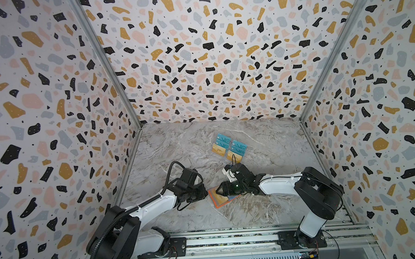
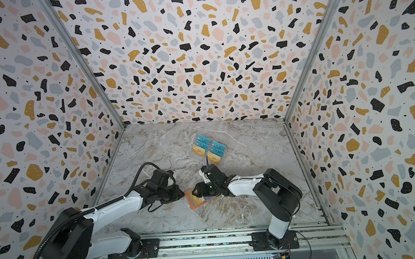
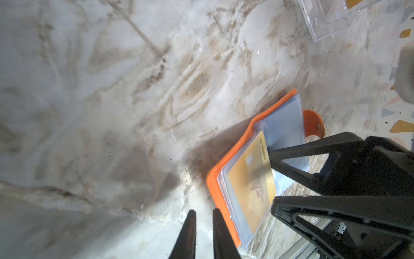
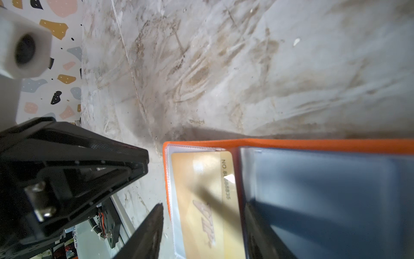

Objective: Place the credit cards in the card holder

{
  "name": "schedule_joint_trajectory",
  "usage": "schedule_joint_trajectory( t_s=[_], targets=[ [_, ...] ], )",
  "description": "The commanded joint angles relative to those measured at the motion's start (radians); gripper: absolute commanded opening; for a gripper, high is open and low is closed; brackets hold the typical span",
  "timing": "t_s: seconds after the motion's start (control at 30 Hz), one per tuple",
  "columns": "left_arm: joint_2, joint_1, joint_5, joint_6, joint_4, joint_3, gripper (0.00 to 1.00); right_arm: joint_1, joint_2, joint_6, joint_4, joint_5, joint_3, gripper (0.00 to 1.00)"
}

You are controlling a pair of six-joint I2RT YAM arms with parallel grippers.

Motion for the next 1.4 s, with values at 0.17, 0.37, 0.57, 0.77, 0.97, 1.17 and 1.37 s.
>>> schedule_joint_trajectory(
  t_s=[0.17, 0.37, 0.57, 0.77, 0.97, 1.17, 1.37],
  targets=[
    [0.075, -0.072, -0.008, -0.063, 0.054, 0.010, 0.17, 0.002, 0.000, -0.005, -0.036, 0.020, -0.015, 0.60],
    [0.112, -0.072, 0.001, -0.069, 0.093, 0.021, 0.14, 0.022, 0.003, 0.003, -0.034, 0.020, -0.017, 0.60],
    [0.164, -0.072, -0.001, -0.042, 0.084, 0.050, 0.12, 0.044, -0.018, 0.039, -0.026, 0.032, -0.023, 0.57],
    [0.182, -0.069, -0.015, -0.023, 0.079, 0.031, 0.11, 0.045, -0.027, 0.082, 0.021, 0.019, -0.029, 0.56],
    [0.109, -0.012, -0.092, 0.072, -0.094, 0.040, 0.16, 0.026, -0.035, 0.114, 0.068, 0.010, -0.057, 0.57],
    [-0.010, 0.041, -0.188, 0.125, -0.280, 0.123, 0.28, 0.009, -0.104, 0.181, 0.137, 0.052, -0.114, 0.59],
    [-0.043, -0.032, -0.135, 0.003, -0.215, 0.161, 0.28, -0.020, -0.215, 0.077, -0.016, 0.133, -0.074, 0.62]
  ],
)
